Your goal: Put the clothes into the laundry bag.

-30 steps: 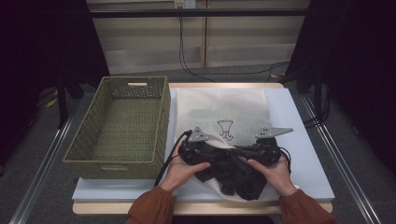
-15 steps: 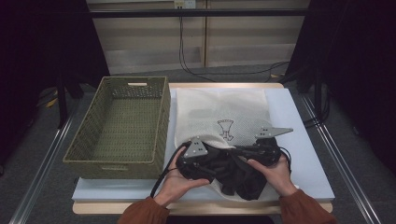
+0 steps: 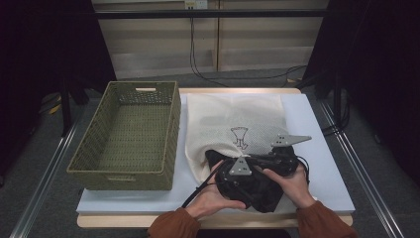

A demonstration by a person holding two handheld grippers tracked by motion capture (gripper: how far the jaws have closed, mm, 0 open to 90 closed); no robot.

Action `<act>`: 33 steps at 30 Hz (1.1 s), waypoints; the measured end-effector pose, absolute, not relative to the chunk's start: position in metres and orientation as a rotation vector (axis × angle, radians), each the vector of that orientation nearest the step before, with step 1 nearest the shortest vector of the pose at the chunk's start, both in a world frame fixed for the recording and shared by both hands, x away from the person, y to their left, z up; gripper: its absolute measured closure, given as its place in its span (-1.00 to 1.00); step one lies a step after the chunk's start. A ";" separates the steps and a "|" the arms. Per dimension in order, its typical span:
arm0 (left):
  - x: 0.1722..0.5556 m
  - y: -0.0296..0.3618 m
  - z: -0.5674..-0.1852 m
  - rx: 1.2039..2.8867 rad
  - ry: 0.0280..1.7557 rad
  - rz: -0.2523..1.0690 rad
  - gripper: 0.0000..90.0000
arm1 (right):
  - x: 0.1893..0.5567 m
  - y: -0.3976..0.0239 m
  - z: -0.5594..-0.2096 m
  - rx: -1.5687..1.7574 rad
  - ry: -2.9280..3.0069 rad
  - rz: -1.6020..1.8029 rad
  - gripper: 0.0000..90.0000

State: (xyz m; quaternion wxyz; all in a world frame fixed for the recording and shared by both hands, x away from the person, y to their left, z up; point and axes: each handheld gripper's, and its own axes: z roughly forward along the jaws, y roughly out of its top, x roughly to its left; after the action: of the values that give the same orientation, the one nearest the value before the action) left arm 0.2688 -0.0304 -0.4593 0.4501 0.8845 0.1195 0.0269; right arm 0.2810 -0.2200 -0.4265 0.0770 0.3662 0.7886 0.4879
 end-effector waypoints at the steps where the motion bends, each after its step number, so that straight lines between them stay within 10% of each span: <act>1: 0.269 -0.032 -0.461 2.206 0.285 0.075 -1.00 | 0.281 -0.220 -0.427 1.097 2.364 1.461 0.93; 9: 0.268 -0.035 -0.485 2.293 0.268 0.188 -0.83 | 0.281 -0.219 -0.427 1.107 2.362 1.453 0.93; 15: 0.283 -0.026 -0.475 2.254 0.351 0.224 0.21 | 0.281 -0.218 -0.427 1.108 2.363 1.450 0.93; 18: 0.289 -0.025 -0.470 2.247 0.375 0.213 0.40 | 0.280 -0.218 -0.426 1.100 2.360 1.456 0.93; 33: 0.323 -0.018 -0.451 2.092 0.586 0.336 0.52 | 0.273 -0.215 -0.411 1.075 2.338 1.515 0.94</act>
State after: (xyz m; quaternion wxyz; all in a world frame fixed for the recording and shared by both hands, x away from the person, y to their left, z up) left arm 0.3226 -0.0183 -0.4513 0.4546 0.8476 0.2375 0.1361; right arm 0.2726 -0.2153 -0.4105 0.0777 0.3589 0.7805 0.5059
